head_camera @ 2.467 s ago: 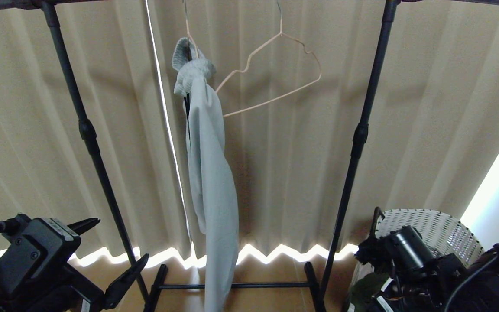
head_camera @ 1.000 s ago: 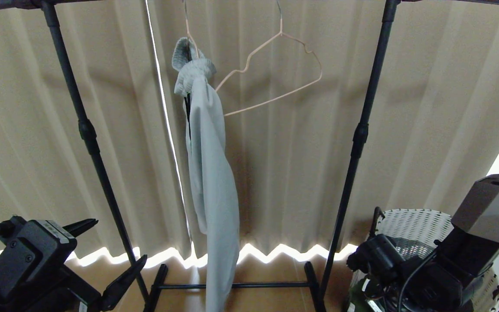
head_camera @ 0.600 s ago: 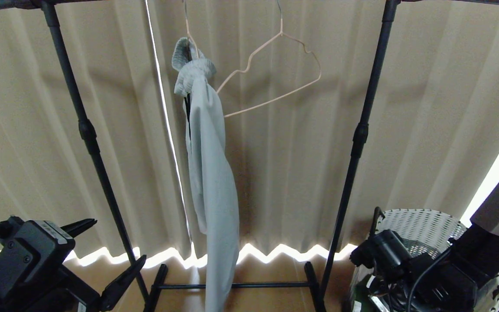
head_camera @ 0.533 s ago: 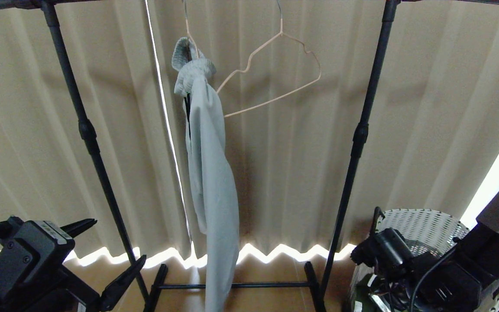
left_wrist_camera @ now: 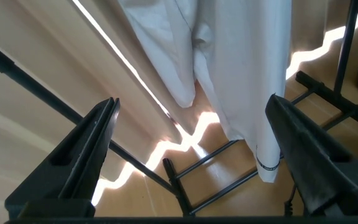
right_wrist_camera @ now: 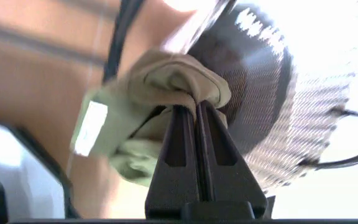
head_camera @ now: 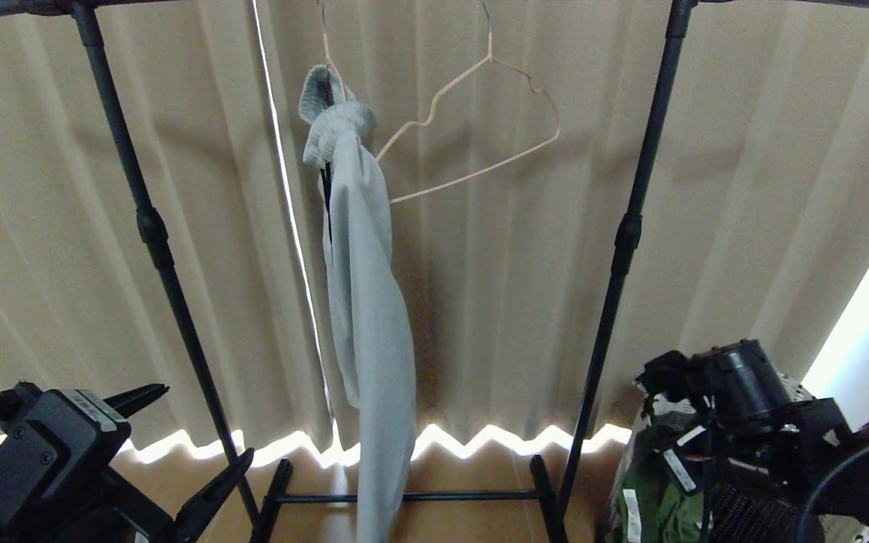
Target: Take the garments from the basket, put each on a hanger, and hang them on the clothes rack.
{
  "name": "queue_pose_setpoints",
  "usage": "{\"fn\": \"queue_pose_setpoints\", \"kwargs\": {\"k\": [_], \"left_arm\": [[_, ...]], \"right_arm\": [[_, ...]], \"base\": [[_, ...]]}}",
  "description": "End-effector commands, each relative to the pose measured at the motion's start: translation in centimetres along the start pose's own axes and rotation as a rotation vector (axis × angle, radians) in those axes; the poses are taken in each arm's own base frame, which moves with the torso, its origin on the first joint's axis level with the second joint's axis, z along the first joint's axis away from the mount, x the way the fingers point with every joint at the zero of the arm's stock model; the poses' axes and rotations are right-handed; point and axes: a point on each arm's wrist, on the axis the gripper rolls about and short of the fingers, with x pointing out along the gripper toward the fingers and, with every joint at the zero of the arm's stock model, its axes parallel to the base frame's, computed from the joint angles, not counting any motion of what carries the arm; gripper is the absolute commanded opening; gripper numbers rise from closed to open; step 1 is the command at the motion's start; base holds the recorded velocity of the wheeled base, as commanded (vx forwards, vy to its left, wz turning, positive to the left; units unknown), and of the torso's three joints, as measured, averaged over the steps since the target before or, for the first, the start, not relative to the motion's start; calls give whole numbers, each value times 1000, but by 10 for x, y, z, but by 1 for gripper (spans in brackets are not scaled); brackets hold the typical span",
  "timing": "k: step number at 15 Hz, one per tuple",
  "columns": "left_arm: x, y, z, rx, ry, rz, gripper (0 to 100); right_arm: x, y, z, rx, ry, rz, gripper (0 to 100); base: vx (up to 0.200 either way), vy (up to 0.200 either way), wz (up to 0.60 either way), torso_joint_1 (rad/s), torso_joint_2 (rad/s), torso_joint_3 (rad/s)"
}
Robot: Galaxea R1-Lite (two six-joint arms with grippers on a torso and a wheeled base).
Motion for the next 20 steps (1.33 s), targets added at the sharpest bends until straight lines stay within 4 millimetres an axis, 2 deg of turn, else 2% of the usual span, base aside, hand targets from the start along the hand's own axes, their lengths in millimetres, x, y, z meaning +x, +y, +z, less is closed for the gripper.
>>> {"fn": "queue_pose_setpoints", "kwargs": {"k": [1,5,8,10,12,16,20], "left_arm": [[-2,-2,2,5,-15,-16,100],[-13,-11,11,20,-111,-95,100],[-14,-17,13,35,-130,-145,100],[-11,-21,15,45,-127,-167,100],[-5,-33,15,74,-105,-245,100],[8,-54,33,106,-132,-352,100],[25,-78,55,113,-156,-428,100]], "right_arm": [[-55,-25,29,68,-250,-11,0],[-91,-36,54,111,-425,-4,0],[-112,-38,72,131,-522,14,0],[-127,-37,82,139,-587,40,0],[-140,-26,90,122,-639,92,0],[-160,-11,101,103,-713,171,0],[-173,-4,100,87,-757,240,0]], "base": [[0,0,0,0,0,0],[0,0,0,0,0,0],[0,0,0,0,0,0],[0,0,0,0,0,0],[0,0,0,0,0,0],[0,0,0,0,0,0],[0,0,0,0,0,0]]}}
